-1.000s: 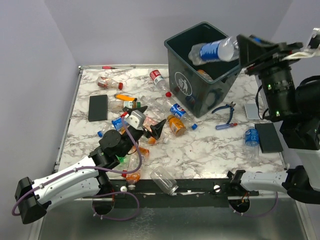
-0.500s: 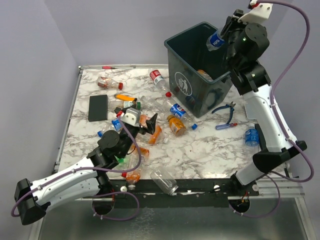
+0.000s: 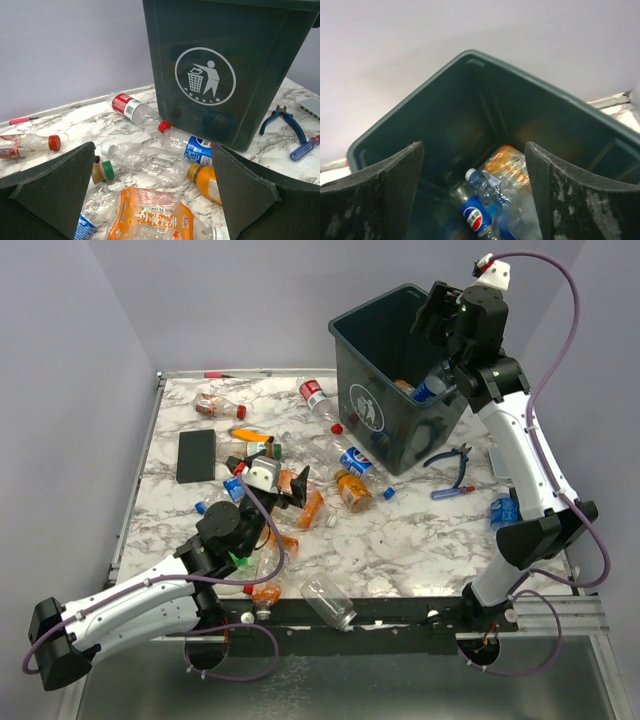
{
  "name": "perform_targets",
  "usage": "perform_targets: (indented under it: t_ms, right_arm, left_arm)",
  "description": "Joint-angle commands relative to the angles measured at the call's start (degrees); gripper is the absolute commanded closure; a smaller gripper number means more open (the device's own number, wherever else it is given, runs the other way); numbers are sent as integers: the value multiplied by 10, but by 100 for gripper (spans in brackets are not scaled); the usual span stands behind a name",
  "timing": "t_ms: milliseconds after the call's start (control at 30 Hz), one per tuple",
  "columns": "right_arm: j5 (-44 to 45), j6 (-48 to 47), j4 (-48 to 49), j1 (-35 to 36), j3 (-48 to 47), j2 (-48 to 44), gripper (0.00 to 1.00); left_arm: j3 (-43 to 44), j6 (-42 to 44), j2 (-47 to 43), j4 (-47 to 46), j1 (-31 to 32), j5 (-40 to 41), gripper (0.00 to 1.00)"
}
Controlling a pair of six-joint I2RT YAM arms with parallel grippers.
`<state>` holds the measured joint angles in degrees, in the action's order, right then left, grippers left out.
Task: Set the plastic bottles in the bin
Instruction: Place the plastic bottle in the trash bin, then pick up the plastic bottle from the corner of the board.
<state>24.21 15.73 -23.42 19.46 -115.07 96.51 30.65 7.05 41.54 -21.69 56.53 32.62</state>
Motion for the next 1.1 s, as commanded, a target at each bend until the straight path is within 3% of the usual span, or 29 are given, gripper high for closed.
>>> perform_targets:
  t_ms: [0, 100, 267, 467, 700, 900, 1067]
  right_arm:
    - [-81, 36, -37, 1, 9, -42, 11]
    - [-120, 46, -30, 3, 34, -89, 1]
    - [-220, 55, -1, 11, 118, -200, 0]
    - [-346, 81, 74, 11, 348, -394, 0]
    - [-404, 156, 85, 11, 603, -595, 0]
    - [-516, 209, 65, 11, 778, -622, 2]
    - [-583, 221, 91, 31, 857, -597, 3]
  left_arm:
    - [-5, 8, 3, -1, 1, 9, 1]
    - [-5, 8, 10, -1, 1, 8, 1]
    - [-4, 5, 29, -1, 1, -11, 1]
    - [2, -18, 66, 2, 1, -30, 1]
    - [21, -62, 104, 22, 1, -30, 1]
    - [49, -76, 113, 67, 1, -4, 1]
    - [92, -151, 77, 210, 1, -14, 1]
